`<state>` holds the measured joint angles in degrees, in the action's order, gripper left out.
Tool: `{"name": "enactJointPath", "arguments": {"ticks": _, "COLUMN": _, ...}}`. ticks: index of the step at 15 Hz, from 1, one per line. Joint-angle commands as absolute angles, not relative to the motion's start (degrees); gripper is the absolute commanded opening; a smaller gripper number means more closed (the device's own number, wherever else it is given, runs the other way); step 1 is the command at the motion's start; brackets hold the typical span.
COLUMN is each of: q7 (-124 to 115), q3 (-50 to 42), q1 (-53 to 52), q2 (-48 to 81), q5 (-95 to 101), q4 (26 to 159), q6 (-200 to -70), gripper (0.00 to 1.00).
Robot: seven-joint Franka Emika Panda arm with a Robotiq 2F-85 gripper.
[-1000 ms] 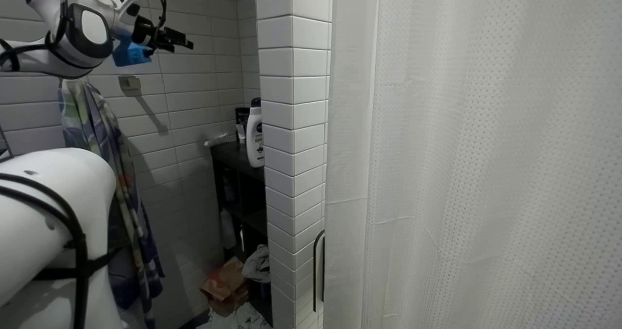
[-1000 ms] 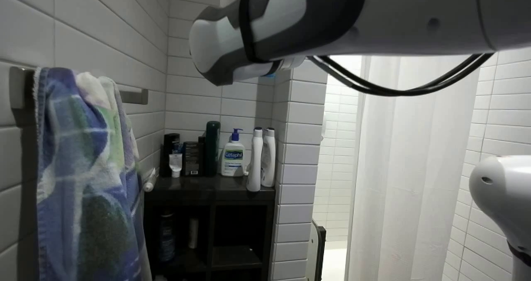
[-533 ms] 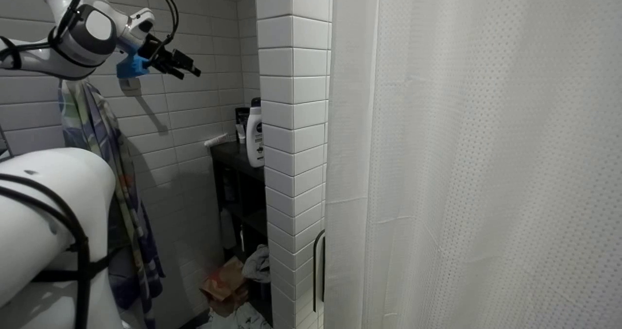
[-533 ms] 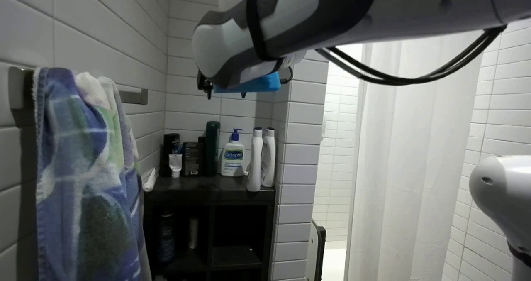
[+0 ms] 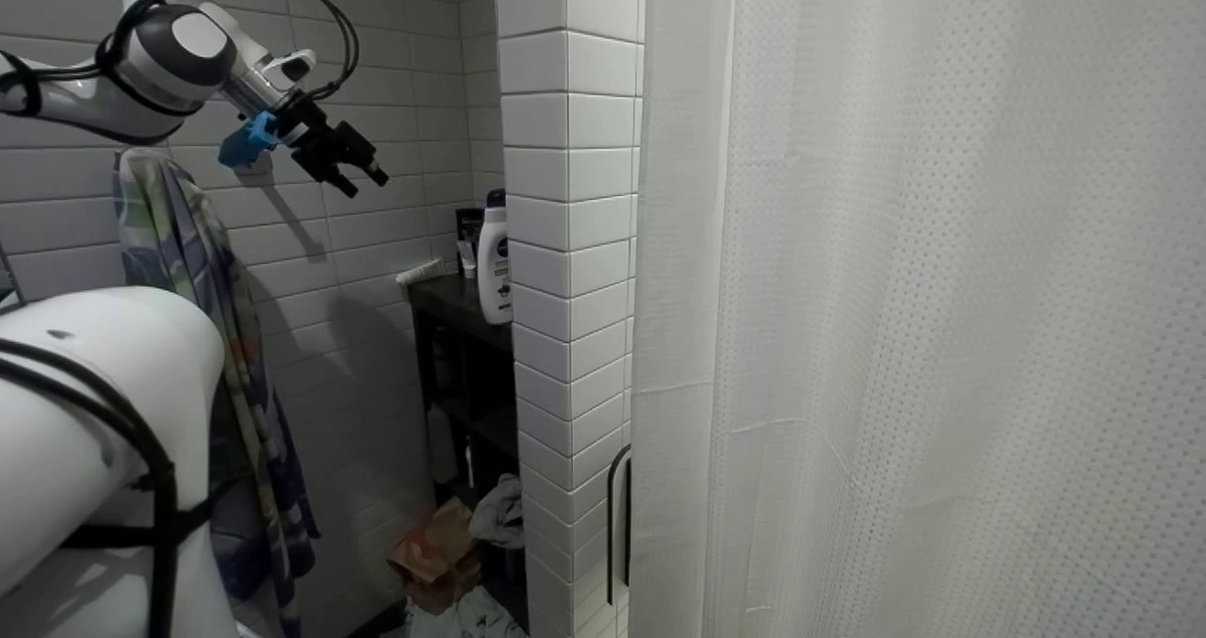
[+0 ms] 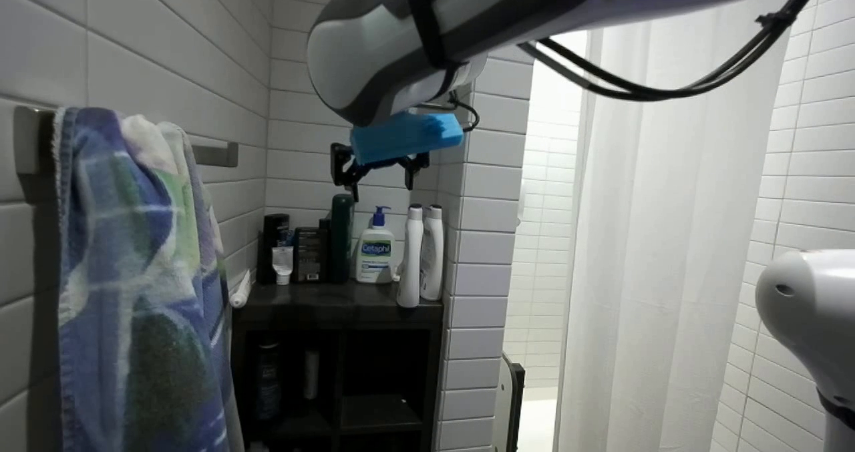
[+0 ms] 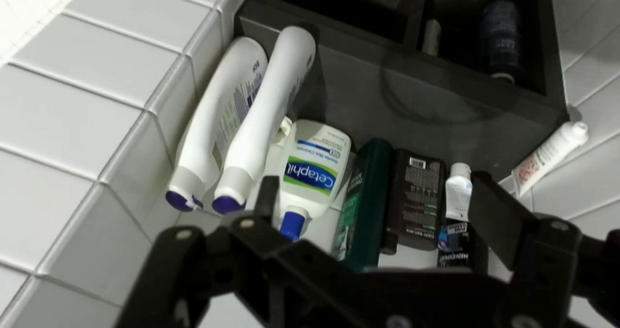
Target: Move the white Nivea bottle on the left to the right
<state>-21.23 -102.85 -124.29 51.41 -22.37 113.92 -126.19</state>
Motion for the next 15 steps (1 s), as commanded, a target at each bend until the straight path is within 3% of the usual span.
{"name": "enactJointPath", "arguments": {"ticks": 1, "q7": -21.83, "q3": -101.07, "q1": -124.03, "q2": 44.52, "q5": -18.47, "q4": 110.85, "q6": -119.39, "gripper": 1.00}}
{"name": "enactJointPath", "arguments": {"ticks": 8, "q7": -17.38, "q3": -100.20, "q1": -126.90, "q2": 36.36, "q5": -15.76, "q4": 111.51, "q6": -114.35, "gripper": 1.00}}
{"name": "enactJointPath", "arguments": {"ticks": 15, "q7": -6.81, "q3": -105.36, "q1": -135.75, "q2": 27.79, "q5": -13.55, "q4": 114.17, "q6": -112.43, "gripper": 1.00}}
